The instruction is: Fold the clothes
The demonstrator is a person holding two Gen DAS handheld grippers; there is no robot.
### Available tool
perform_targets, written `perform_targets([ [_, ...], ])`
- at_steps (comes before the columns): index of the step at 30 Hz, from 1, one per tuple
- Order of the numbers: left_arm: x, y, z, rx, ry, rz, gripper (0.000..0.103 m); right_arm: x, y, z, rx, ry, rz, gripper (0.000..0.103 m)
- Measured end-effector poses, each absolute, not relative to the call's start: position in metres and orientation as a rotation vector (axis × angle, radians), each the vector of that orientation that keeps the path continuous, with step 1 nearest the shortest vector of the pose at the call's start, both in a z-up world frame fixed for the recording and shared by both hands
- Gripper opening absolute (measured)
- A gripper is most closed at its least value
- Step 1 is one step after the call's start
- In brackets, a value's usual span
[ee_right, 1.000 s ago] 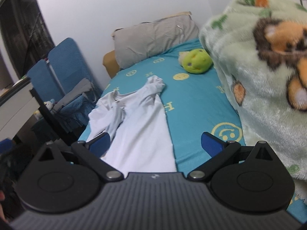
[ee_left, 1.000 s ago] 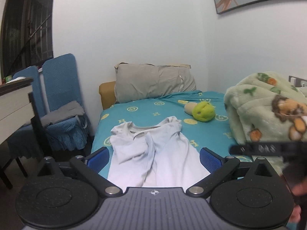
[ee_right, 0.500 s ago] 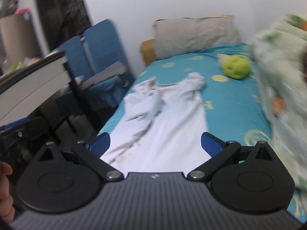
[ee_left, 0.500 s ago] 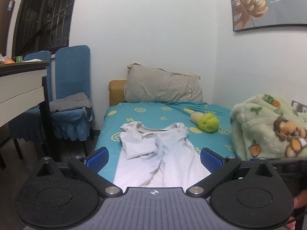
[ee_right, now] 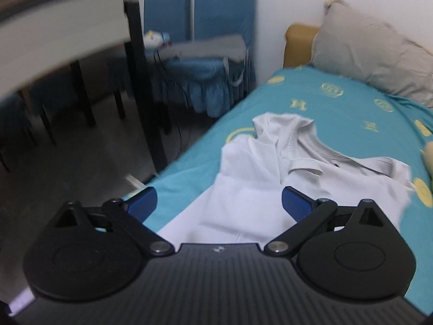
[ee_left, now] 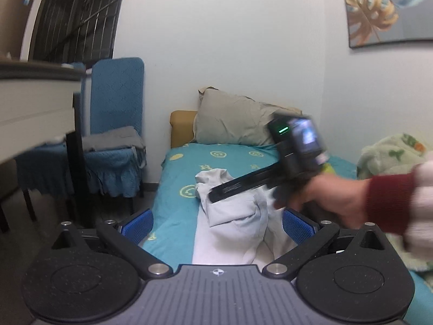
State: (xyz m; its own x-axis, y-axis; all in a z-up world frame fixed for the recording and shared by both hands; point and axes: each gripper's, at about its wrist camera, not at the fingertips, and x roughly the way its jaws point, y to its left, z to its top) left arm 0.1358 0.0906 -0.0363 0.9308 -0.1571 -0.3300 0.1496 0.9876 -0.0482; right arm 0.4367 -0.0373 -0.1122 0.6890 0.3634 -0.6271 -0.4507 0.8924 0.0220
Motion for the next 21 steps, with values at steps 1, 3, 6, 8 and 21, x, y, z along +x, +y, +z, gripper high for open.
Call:
perform_targets([
  [1, 0.143, 0.092, -0.041, -0.027, 0.346, -0.155, 0.103, 0.452, -0.032, -0.121, -0.158, 0.691, 0.456, 0.09],
  [3, 0.158, 0.096, -0.05, -0.042, 0.383, -0.147, 0.103, 0.47, -0.026, -0.135, -0.216, 0.716, 0.451, 0.08],
  [6, 0.177, 0.109, -0.064, -0.157, 0.462, -0.2, 0.102, 0.484, -0.018, -0.15, -0.325, 0.734, 0.477, 0.072],
  [8, 0.189, 0.121, -0.074, -0.251, 0.514, -0.217, 0.102, 0.489, -0.016, -0.158, -0.354, 0.78, 0.511, 0.055],
  [21, 0.176, 0.145, -0.079, -0.314, 0.504, -0.119, 0.101, 0.48, -0.066, -0.081, -0.119, 0.449, 0.18, 0.006],
])
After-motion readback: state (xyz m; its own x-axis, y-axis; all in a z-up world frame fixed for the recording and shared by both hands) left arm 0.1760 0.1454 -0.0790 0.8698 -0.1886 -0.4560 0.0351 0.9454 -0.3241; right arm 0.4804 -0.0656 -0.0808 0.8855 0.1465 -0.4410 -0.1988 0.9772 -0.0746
